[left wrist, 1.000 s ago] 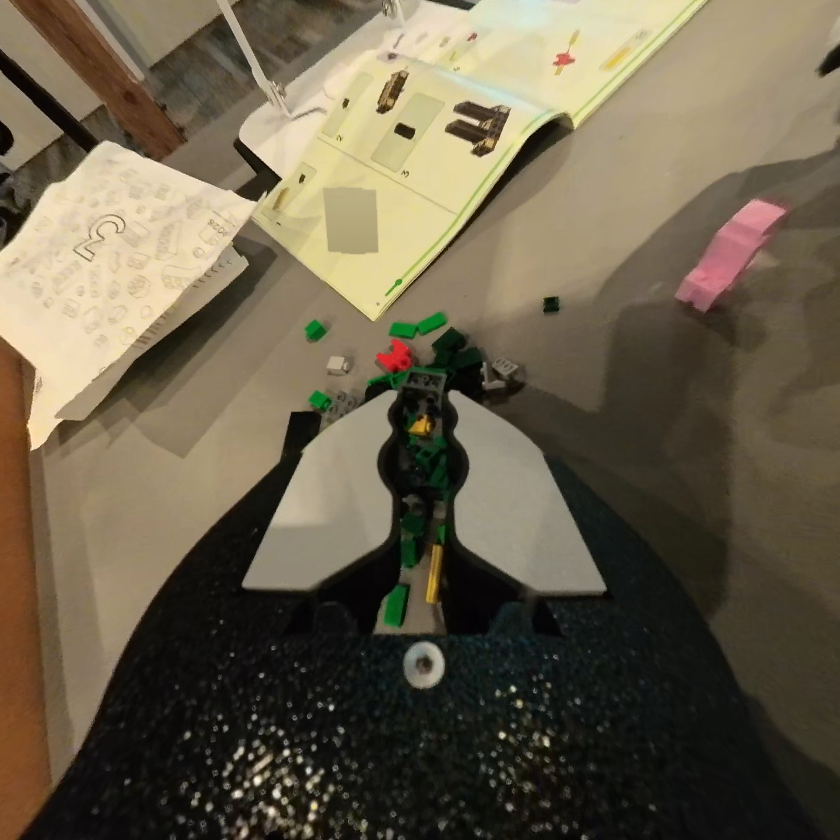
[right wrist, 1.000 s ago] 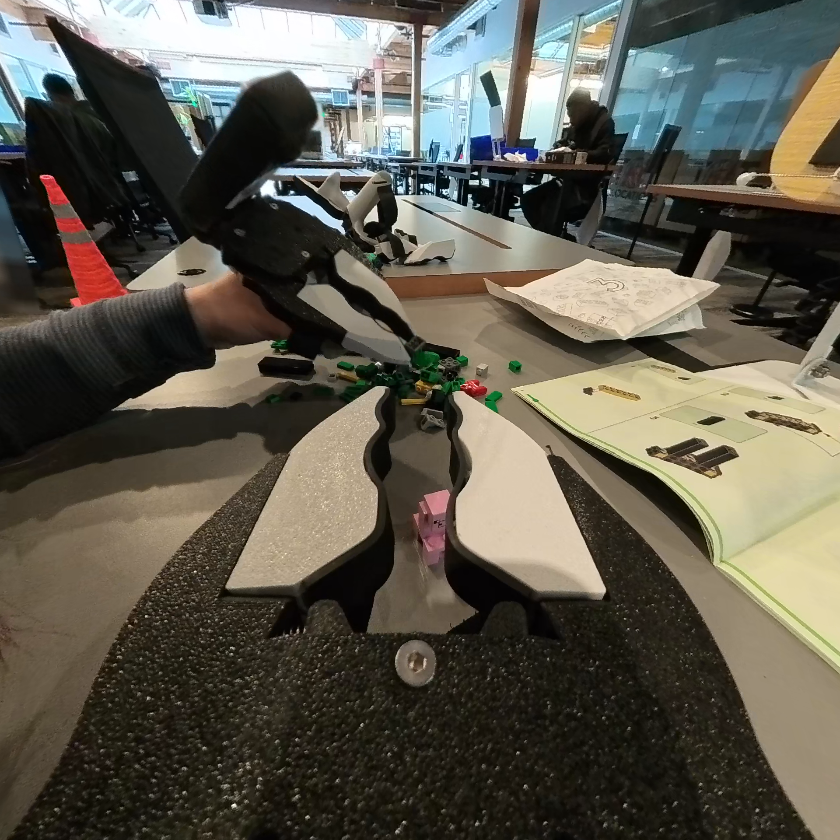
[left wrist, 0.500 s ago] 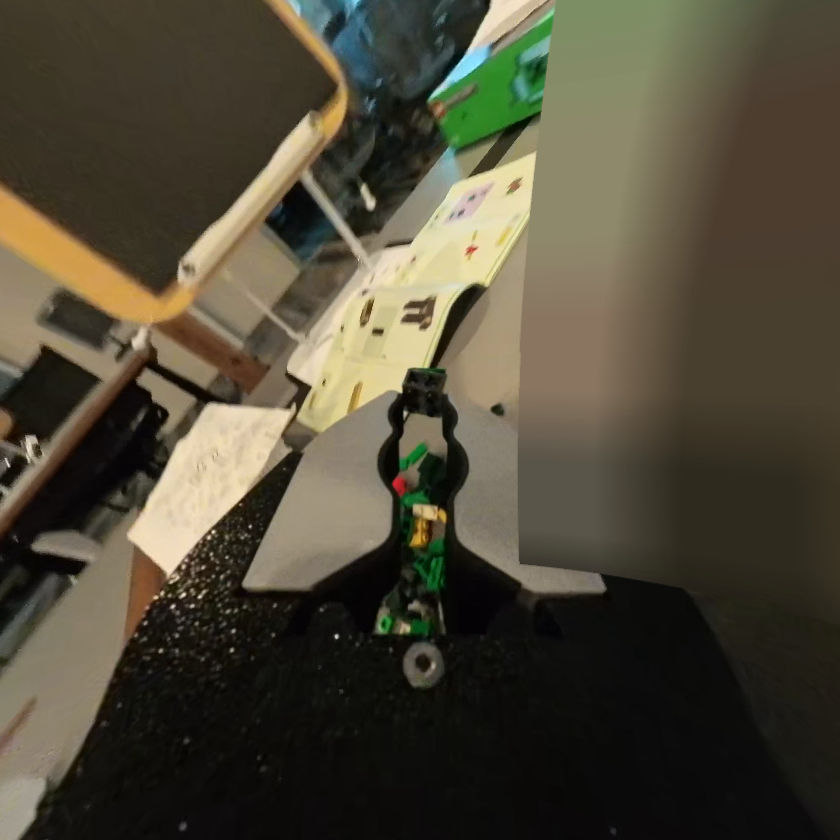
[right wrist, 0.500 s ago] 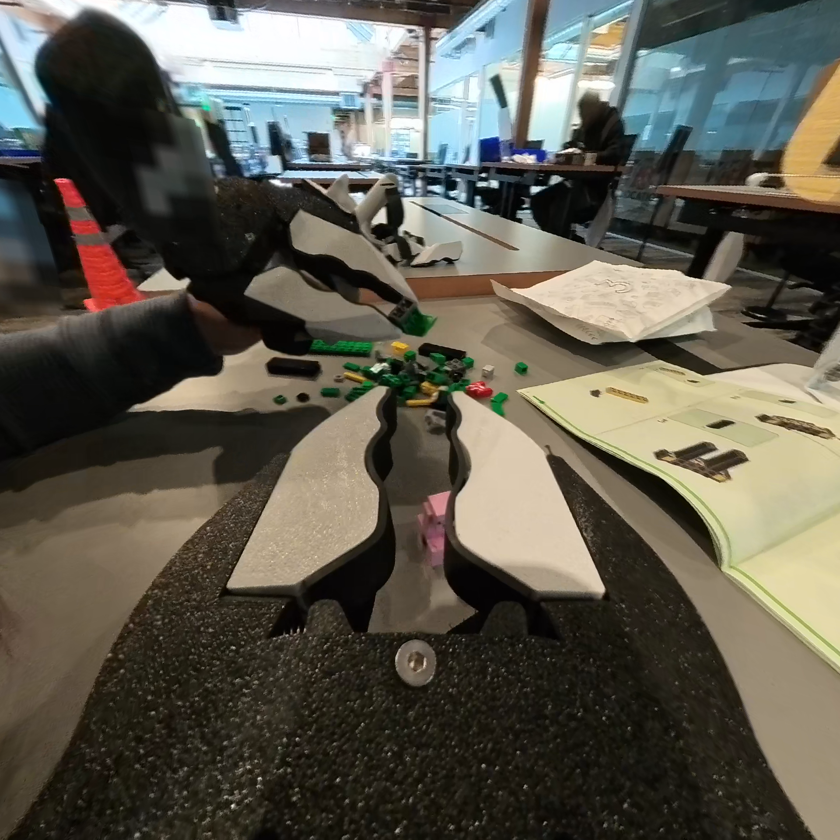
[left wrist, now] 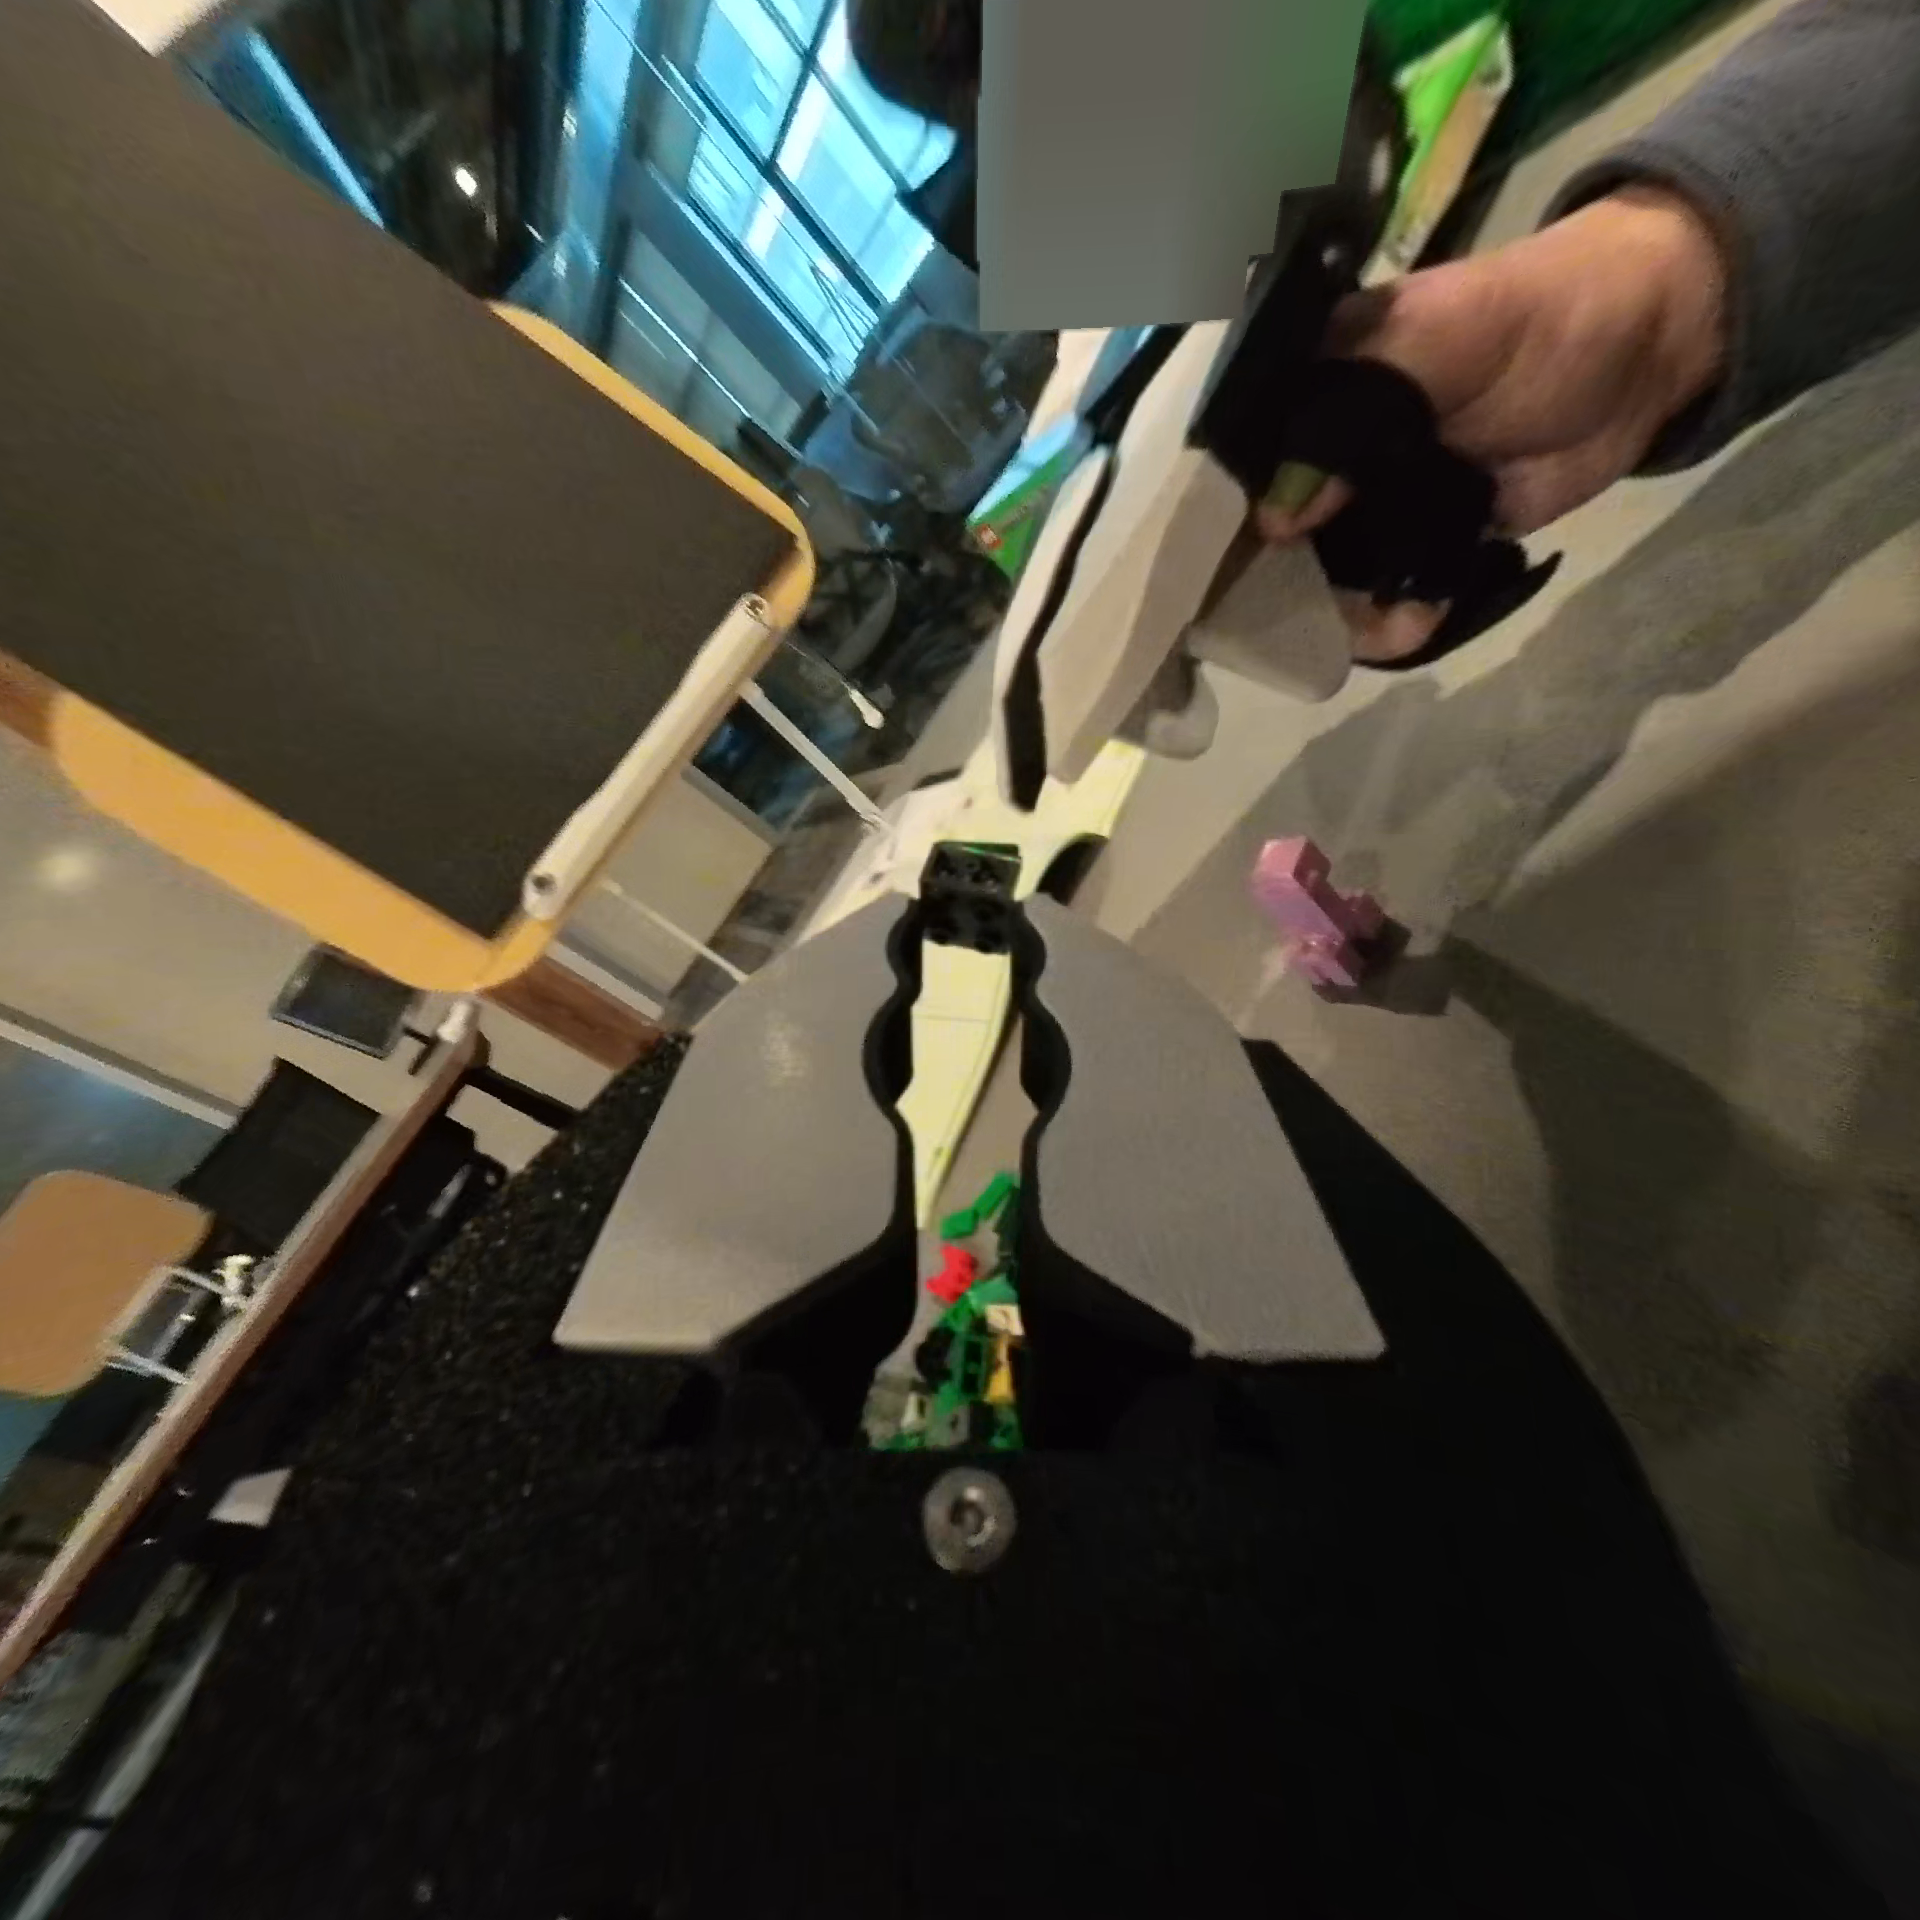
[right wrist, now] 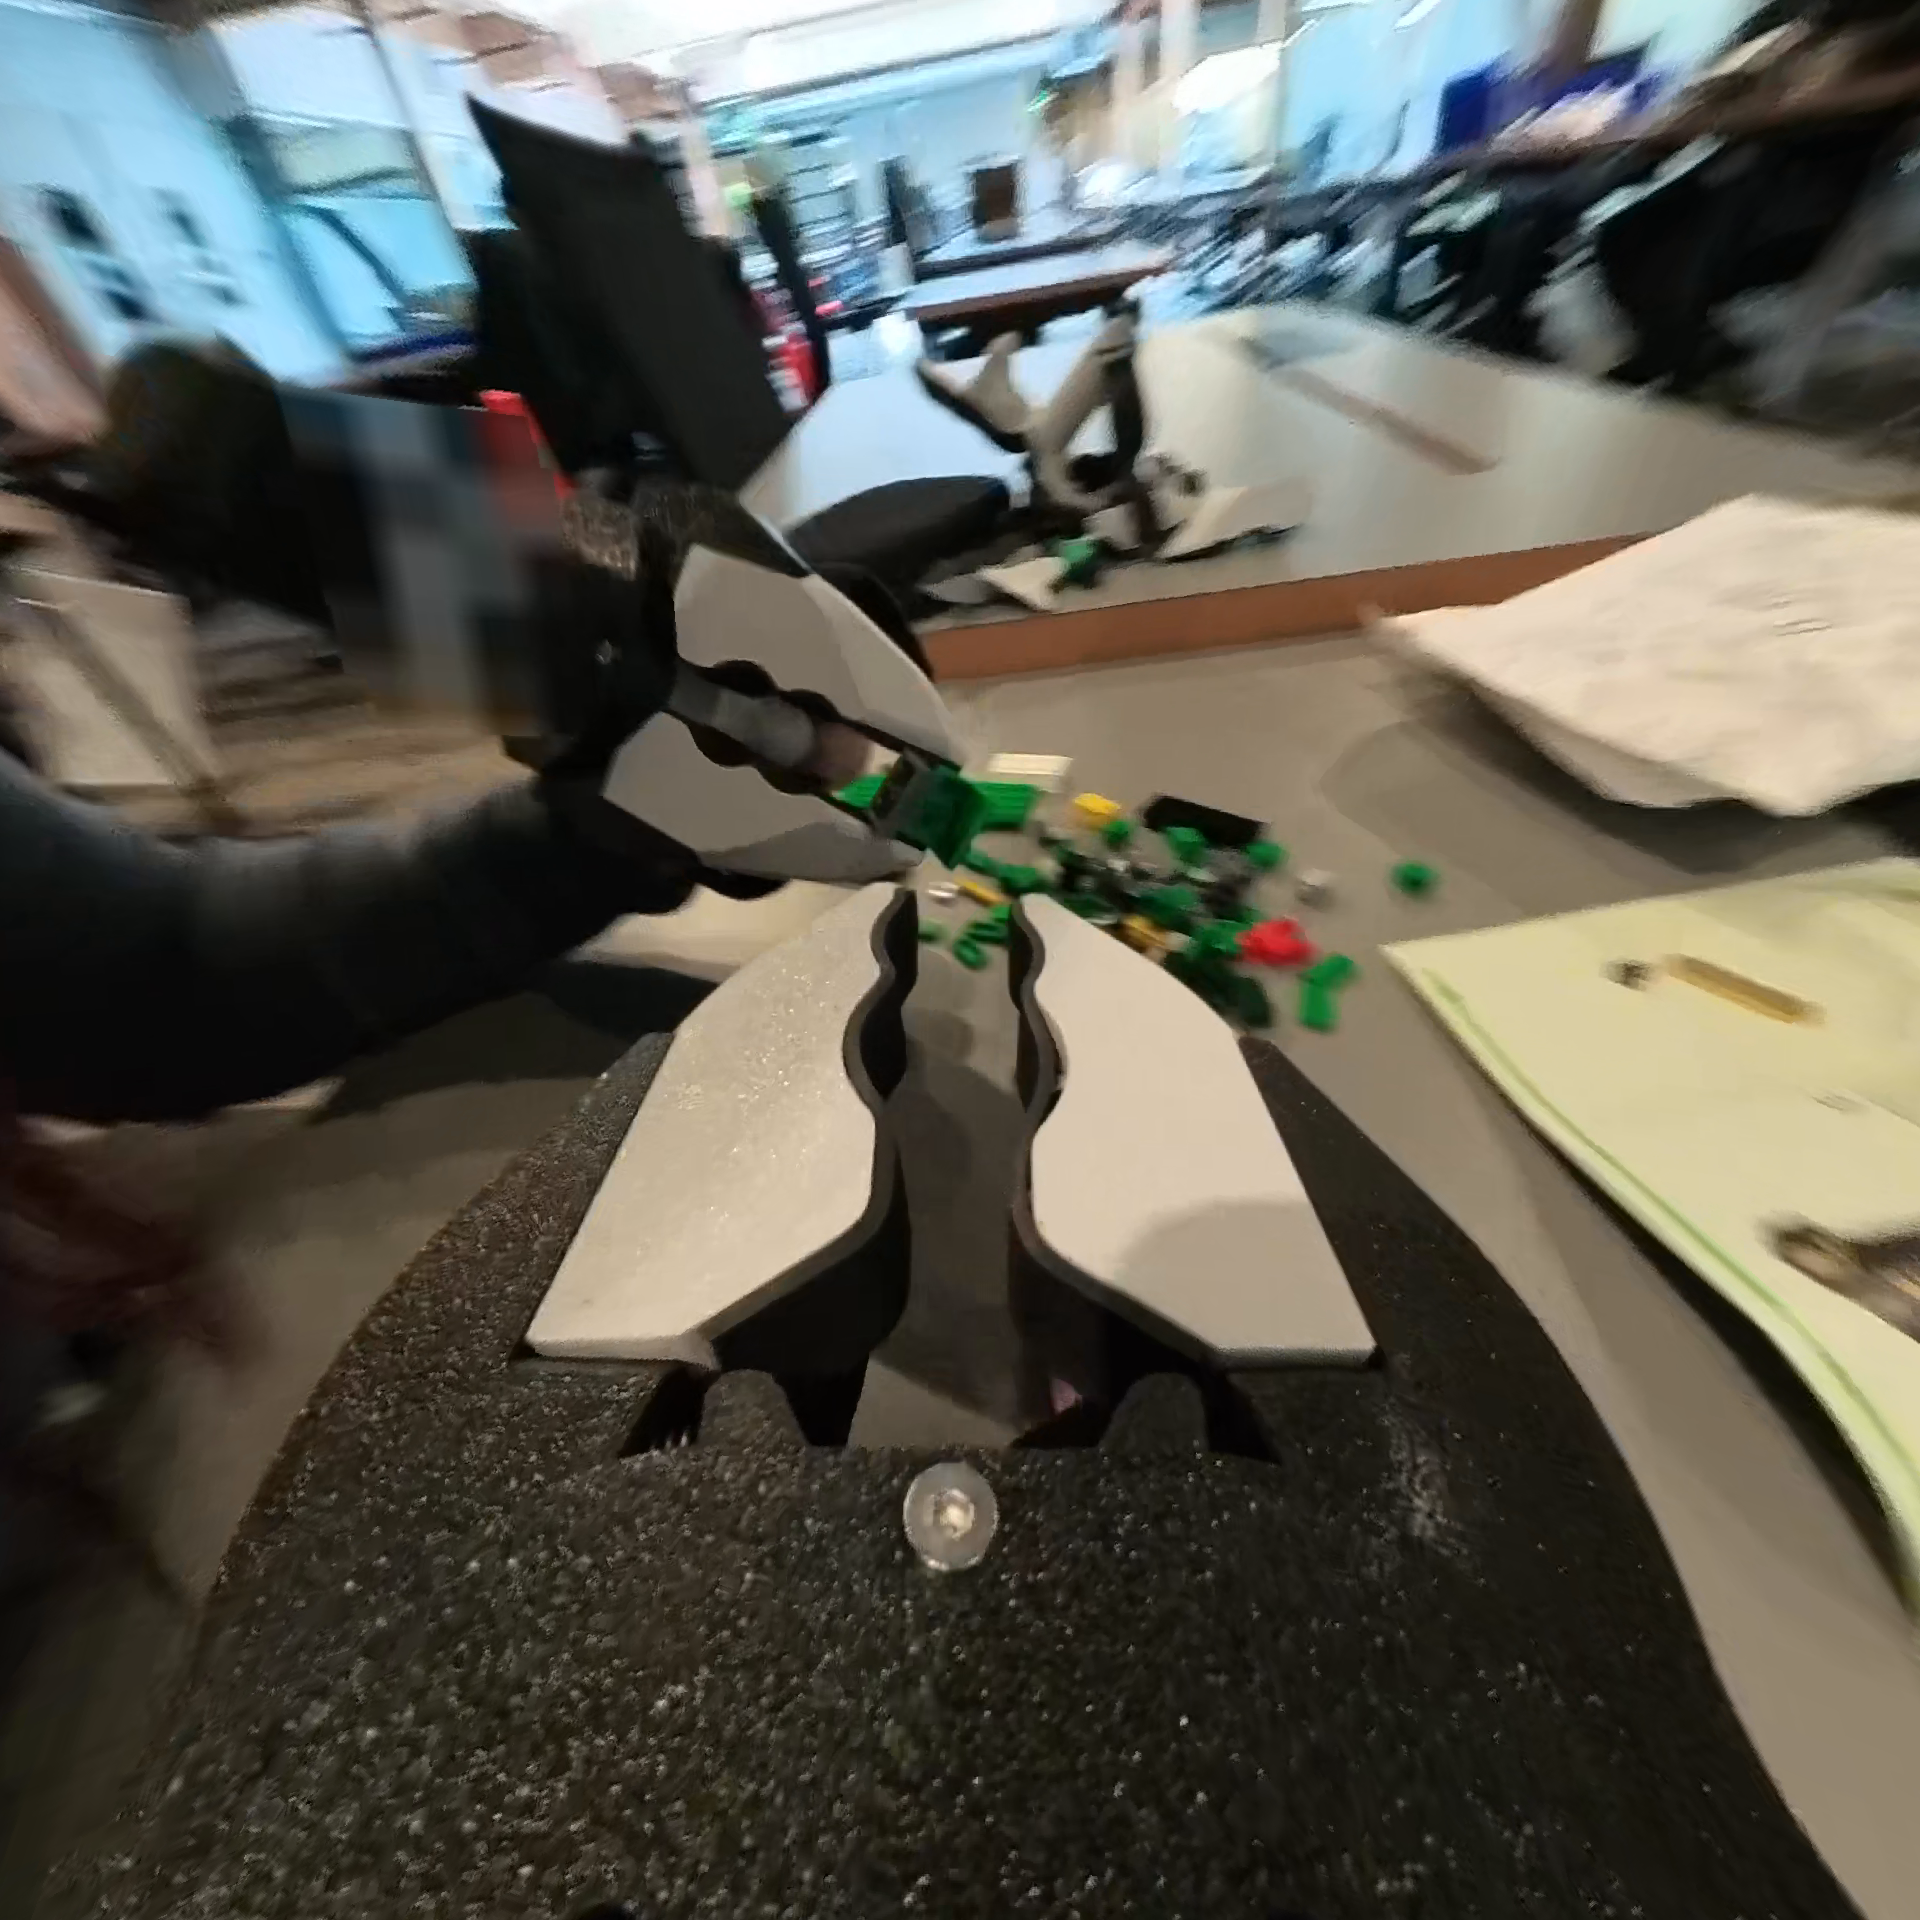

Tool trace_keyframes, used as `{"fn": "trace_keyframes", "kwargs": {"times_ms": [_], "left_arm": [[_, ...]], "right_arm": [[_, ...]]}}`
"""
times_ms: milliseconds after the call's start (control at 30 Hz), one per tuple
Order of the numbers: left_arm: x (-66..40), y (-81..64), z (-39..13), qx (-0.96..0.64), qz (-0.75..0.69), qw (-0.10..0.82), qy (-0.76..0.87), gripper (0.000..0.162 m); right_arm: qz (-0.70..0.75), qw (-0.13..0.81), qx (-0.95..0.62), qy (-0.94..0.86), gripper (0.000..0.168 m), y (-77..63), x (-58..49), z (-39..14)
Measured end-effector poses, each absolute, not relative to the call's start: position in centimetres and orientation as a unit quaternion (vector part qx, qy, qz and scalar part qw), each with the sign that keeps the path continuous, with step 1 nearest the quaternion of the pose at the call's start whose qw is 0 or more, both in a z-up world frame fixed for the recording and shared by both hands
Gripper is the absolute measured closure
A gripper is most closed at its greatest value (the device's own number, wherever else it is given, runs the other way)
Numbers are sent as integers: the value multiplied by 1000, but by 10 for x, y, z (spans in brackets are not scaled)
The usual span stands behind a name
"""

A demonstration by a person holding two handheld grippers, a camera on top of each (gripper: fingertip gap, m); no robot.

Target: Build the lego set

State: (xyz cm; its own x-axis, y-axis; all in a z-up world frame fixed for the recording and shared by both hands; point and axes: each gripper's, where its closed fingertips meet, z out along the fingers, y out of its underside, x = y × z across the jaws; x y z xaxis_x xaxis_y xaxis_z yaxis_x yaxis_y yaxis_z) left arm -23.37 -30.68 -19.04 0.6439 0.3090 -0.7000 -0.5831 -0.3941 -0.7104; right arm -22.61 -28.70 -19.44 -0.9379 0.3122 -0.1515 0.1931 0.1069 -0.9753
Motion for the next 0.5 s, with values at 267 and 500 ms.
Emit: {"fn": "trace_keyframes", "kwargs": {"times_ms": [267,500], "left_arm": [[-228,-311,-185,-711,437,539,116,147],[-241,-323,-195,-727,434,524,92,147]], "right_arm": [[641,-67,-158,-748,161,-312,-228,-186],[623,-47,-162,-763,165,-324,-244,-195]]}}
